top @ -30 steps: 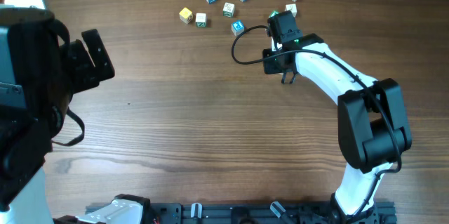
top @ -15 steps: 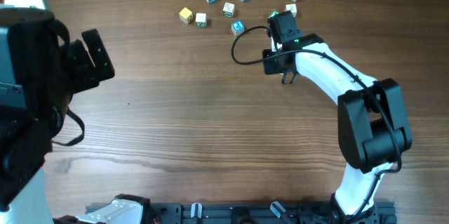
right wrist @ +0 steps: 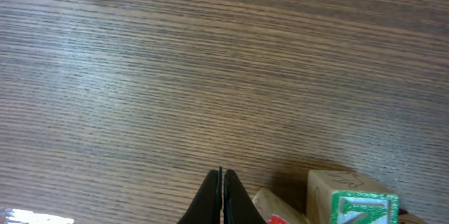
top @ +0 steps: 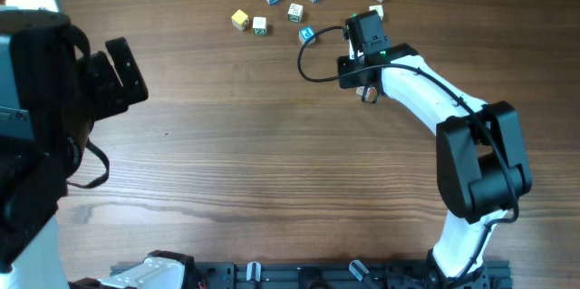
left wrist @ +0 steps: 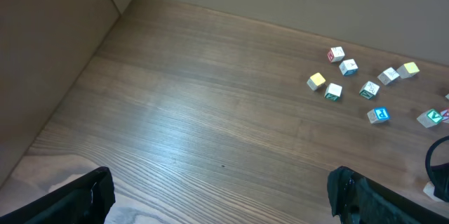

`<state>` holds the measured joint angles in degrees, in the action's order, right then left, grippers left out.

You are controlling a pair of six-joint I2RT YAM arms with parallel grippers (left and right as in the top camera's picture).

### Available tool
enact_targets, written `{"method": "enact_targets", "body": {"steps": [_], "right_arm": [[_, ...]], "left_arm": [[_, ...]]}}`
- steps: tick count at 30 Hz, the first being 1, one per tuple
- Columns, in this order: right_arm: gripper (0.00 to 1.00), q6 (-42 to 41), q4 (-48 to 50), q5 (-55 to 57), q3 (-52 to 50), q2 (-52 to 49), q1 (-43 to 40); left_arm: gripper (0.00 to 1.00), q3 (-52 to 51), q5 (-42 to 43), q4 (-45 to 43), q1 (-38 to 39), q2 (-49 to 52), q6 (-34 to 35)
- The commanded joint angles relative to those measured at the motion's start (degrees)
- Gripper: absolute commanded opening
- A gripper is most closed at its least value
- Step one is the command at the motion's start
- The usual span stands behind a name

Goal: Form a circle

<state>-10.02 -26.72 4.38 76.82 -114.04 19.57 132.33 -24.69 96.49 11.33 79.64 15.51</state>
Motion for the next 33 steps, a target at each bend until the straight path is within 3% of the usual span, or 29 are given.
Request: {"method": "enact_targets", "body": {"steps": [1, 33], "right_arm": [[0.04, 0.9, 0.2, 3.2, 0.7, -0.9, -0.5], [0.05, 1.0, -3.2, 1.3, 0.7, -0.9, -1.8]], "left_arm": [[1.0, 0.0, -0.9, 0.0, -0.3, 0.0, -0.1], [1.0, 0.0, -0.9, 0.0, -0.3, 0.0, -0.1]]}}
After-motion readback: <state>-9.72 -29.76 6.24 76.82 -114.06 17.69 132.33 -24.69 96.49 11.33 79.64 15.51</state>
